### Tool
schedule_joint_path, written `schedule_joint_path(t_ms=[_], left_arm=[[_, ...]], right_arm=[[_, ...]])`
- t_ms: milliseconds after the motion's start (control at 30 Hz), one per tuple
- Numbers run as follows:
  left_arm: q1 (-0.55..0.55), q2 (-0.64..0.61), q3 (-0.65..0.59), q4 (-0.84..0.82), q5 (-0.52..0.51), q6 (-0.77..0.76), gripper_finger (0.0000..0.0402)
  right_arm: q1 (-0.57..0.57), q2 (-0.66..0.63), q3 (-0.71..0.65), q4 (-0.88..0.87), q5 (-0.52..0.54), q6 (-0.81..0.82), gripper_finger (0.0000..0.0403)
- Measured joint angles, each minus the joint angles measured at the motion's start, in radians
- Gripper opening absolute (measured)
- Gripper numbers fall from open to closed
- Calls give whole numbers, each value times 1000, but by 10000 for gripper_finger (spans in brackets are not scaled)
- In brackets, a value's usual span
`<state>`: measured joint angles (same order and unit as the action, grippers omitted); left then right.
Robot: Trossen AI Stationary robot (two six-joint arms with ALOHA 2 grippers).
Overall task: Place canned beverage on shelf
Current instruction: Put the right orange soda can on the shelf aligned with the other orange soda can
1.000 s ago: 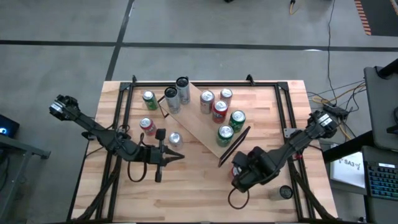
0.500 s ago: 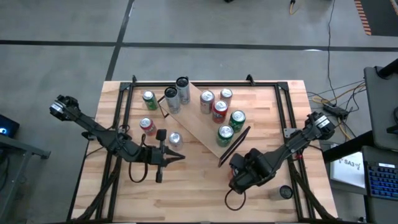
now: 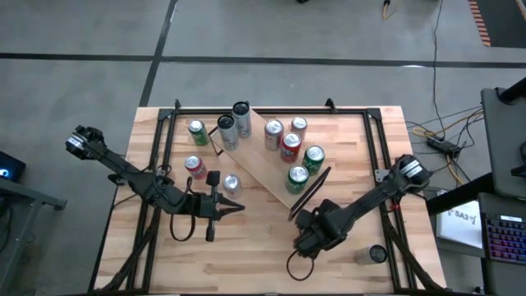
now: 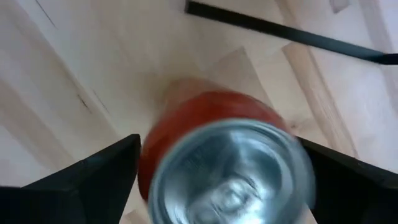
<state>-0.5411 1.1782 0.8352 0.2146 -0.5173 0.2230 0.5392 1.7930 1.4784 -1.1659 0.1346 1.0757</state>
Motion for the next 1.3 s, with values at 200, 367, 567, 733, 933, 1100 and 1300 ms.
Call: schedule_joint_path(t_ms=[200,367,567,733,933,1100,1300], left_arm=[[0,0,0,3,0,0,0],[0,0,0,3,0,0,0],[0,0,0,6,0,-1,0],[0,1,0,27,1,-16,0],[0,16,0,52,3,-62,0],[0,85,0,125,40,-78,1],[1,147,1,46,191,-237,46]], right_arm=[[-3,57,0,4,-14,-30,346],[-3,59,0,8,-7,-29,284],[-3,14,10,3,-13,-67,284],[32,-56,49,31,-19,-184,284],[92,-122,86,199,79,-418,284],[113,-122,118,345,184,-679,284],[109,-103,133,417,232,-941,284]])
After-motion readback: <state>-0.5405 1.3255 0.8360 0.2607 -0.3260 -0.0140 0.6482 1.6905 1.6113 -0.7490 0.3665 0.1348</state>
